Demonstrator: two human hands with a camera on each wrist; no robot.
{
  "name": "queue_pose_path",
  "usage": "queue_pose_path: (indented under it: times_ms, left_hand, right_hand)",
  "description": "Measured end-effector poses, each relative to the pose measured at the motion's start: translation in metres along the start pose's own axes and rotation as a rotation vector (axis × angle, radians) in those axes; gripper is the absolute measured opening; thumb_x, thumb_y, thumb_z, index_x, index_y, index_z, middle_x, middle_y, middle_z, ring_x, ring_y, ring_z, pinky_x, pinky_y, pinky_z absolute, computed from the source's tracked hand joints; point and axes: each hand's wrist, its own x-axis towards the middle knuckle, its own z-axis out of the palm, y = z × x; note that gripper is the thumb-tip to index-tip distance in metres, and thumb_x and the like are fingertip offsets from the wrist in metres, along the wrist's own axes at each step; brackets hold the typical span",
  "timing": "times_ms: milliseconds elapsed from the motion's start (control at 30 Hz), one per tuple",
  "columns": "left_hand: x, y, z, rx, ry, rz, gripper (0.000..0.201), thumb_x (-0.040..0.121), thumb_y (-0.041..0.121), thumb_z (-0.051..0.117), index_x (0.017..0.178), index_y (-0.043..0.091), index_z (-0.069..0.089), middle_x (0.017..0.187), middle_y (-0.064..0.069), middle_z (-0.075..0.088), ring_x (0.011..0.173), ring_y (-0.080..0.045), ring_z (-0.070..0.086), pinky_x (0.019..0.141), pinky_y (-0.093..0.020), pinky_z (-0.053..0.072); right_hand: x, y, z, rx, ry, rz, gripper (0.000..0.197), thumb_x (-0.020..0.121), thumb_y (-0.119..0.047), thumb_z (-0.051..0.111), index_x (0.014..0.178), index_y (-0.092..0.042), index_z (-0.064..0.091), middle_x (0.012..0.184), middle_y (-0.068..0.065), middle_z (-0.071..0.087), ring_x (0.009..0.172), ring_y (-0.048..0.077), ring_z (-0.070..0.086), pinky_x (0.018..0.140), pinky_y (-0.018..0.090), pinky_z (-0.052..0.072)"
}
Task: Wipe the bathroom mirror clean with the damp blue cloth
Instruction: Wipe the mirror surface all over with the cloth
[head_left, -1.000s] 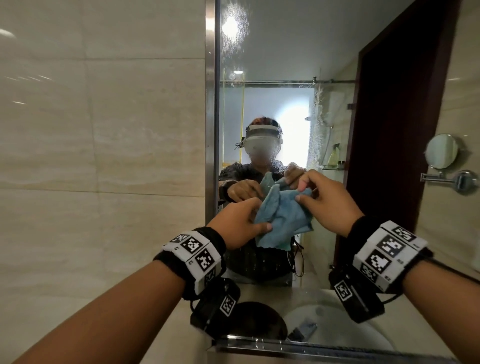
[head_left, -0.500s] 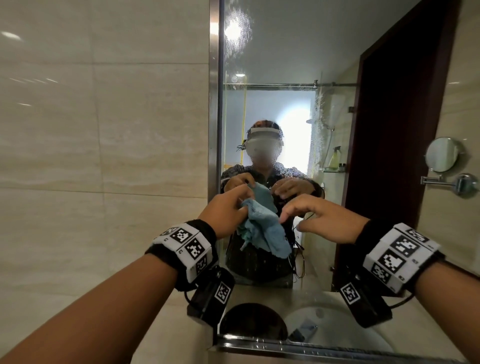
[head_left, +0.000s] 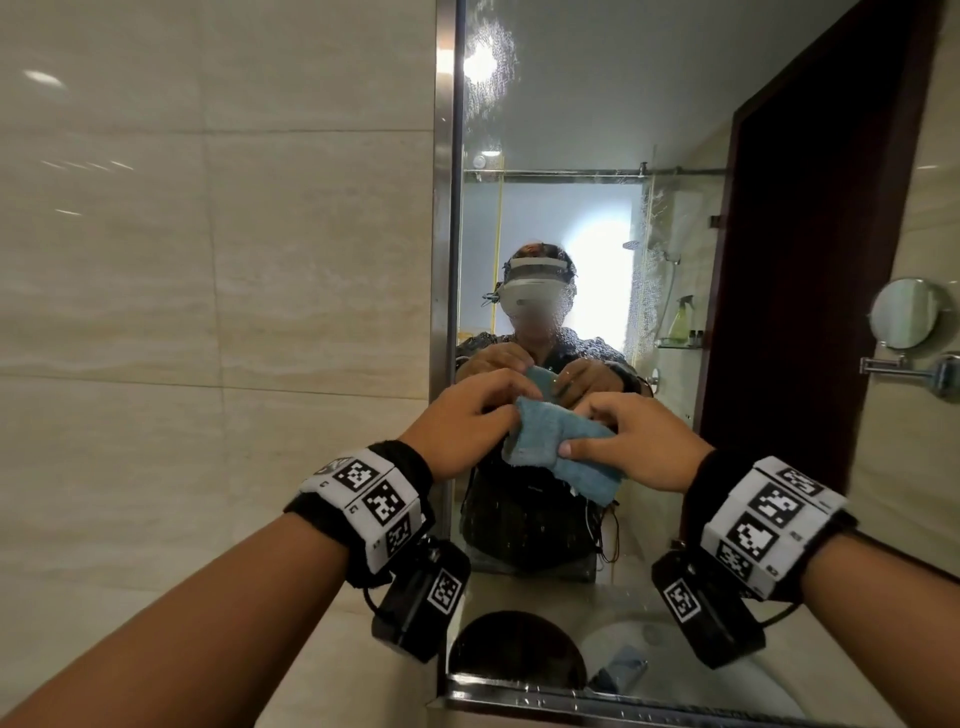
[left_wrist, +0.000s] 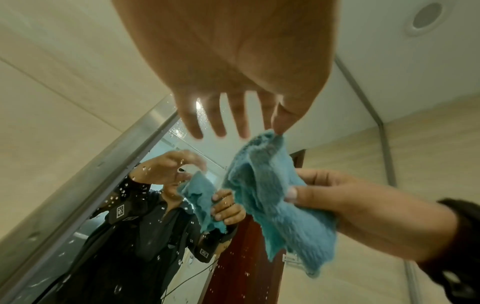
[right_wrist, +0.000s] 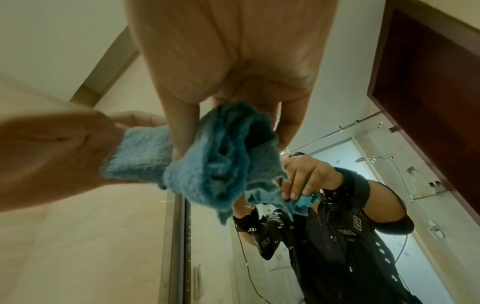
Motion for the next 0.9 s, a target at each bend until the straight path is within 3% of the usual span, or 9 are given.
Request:
queue_pose_path:
  times_ms: [100,167,267,367,533,633,733,833,900]
  left_hand:
    - [-0.003,0.003,0.006,0.235,0.159,0.124,0.020,0.086,0.025,0.064,0.106,0.025,0.062,0.111,0.012,0.049,0.104,0.000,0.046,0.087,-0.007,0.039]
    - [-0.001,0.003,0.013,0.337,0.079,0.104,0.030,0.083,0.041,0.066,0.109,0.026,0.064,0.110,0.008,0.052,0.102,-0.005,0.048,0.087,-0.014,0.042]
    - [0.004,0.001,0.021,0.378,0.001,0.021,0.060,0.079,0.053,0.066,0.128,0.020,0.056,0.125,0.004,0.054,0.108,-0.008,0.051,0.093,-0.024,0.045]
    - [0.007,0.004,0.023,0.214,-0.007,-0.027,0.070,0.077,0.047,0.071,0.135,0.017,0.047,0.131,0.003,0.055,0.114,-0.008,0.053,0.097,-0.027,0.046]
    - [0.009,0.003,0.025,0.113,-0.025,-0.037,0.063,0.074,0.040,0.077,0.123,0.021,0.042,0.119,0.001,0.058,0.105,-0.011,0.058,0.091,-0.032,0.051]
    - [0.012,-0.002,0.025,0.096,-0.046,-0.021,0.057,0.076,0.036,0.075,0.121,0.022,0.042,0.117,0.000,0.059,0.103,-0.013,0.061,0.087,-0.036,0.053]
    - [0.017,-0.005,0.020,0.156,-0.049,0.013,0.051,0.082,0.032,0.070,0.125,0.021,0.046,0.124,0.003,0.056,0.110,-0.011,0.056,0.095,-0.037,0.049]
    - [0.026,-0.008,0.009,0.369,0.040,0.085,0.050,0.083,0.033,0.067,0.128,0.028,0.044,0.131,0.006,0.051,0.117,-0.008,0.049,0.102,-0.039,0.042]
    - [0.034,-0.010,0.001,0.534,0.124,0.117,0.058,0.083,0.034,0.067,0.134,0.026,0.041,0.139,0.005,0.044,0.120,-0.010,0.046,0.104,-0.034,0.039]
  right_hand:
    - [-0.002,-0.002,-0.001,-0.025,0.119,0.054,0.027,0.073,-0.039,0.076,0.083,-0.019,0.061,0.073,-0.005,0.063,0.063,0.007,0.056,0.051,0.013,0.039]
    - [0.000,-0.001,-0.001,0.038,0.163,0.078,0.030,0.071,-0.038,0.078,0.084,-0.017,0.060,0.073,-0.002,0.065,0.064,0.011,0.060,0.053,0.019,0.045]
    - [0.001,-0.005,-0.003,0.213,0.059,0.047,0.029,0.074,-0.020,0.076,0.094,-0.013,0.056,0.083,0.003,0.070,0.075,0.017,0.067,0.074,0.037,0.056]
    - [0.000,-0.006,-0.008,0.284,0.019,-0.015,0.032,0.074,-0.007,0.074,0.101,-0.014,0.058,0.099,0.006,0.067,0.091,0.022,0.065,0.086,0.047,0.051]
    - [-0.002,0.001,-0.009,0.170,0.141,-0.136,0.034,0.069,-0.013,0.080,0.091,-0.032,0.063,0.120,-0.003,0.043,0.119,0.014,0.042,0.105,0.037,0.036]
    - [-0.003,-0.002,-0.003,0.213,0.117,-0.197,0.029,0.074,-0.008,0.075,0.093,-0.021,0.059,0.103,-0.004,0.057,0.098,0.015,0.057,0.085,0.041,0.051]
    - [-0.001,-0.008,-0.004,0.347,0.216,-0.163,0.045,0.073,-0.004,0.076,0.102,-0.023,0.047,0.102,-0.003,0.060,0.091,0.009,0.063,0.068,0.024,0.054]
    - [0.012,-0.014,-0.022,0.111,0.420,-0.164,0.047,0.074,-0.005,0.071,0.109,-0.028,0.051,0.100,-0.009,0.060,0.088,0.003,0.060,0.073,0.020,0.053]
    - [0.027,-0.019,-0.039,-0.075,0.574,-0.205,0.044,0.077,-0.004,0.064,0.116,-0.024,0.057,0.106,-0.005,0.058,0.092,0.006,0.055,0.082,0.015,0.046]
